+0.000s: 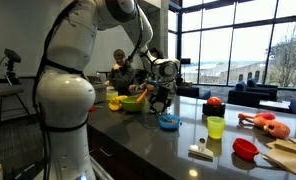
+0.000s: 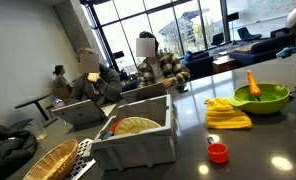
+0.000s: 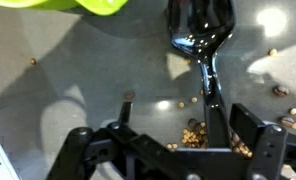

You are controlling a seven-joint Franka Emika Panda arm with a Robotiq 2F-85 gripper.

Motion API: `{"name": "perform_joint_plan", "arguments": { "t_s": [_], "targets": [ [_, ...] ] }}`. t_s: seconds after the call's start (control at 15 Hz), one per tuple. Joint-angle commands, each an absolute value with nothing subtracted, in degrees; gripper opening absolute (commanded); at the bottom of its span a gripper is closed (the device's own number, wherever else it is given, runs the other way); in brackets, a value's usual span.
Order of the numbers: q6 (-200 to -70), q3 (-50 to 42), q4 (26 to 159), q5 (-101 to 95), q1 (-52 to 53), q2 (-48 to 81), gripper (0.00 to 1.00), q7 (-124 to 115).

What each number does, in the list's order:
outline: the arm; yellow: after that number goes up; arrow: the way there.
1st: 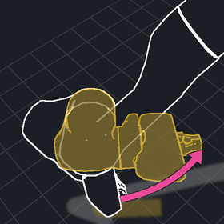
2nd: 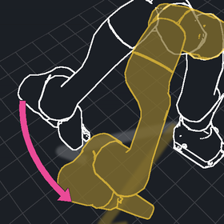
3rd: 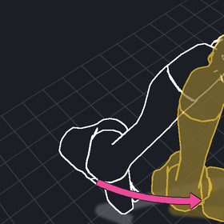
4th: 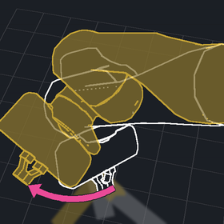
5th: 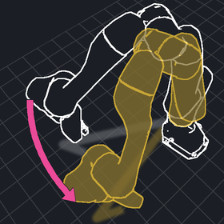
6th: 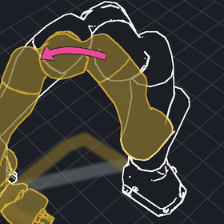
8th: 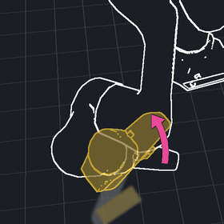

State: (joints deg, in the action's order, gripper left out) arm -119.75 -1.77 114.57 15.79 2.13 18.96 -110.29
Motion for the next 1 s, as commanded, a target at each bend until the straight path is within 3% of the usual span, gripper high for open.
{"name": "perform_joint_plan", "arguments": {
  "t_s": [0.0,0.4,0.93],
  "targets": [
    [-119.3,-0.9,113.5,16.3,4.6,17.3,1.00,-116.1],
    [-118.4,2.3,107.6,17.9,8.8,21.1,1.00,-129.5],
    [-117.4,-0.7,107.9,17.9,4.4,19.8,1.00,-134.0]
  ]
}}
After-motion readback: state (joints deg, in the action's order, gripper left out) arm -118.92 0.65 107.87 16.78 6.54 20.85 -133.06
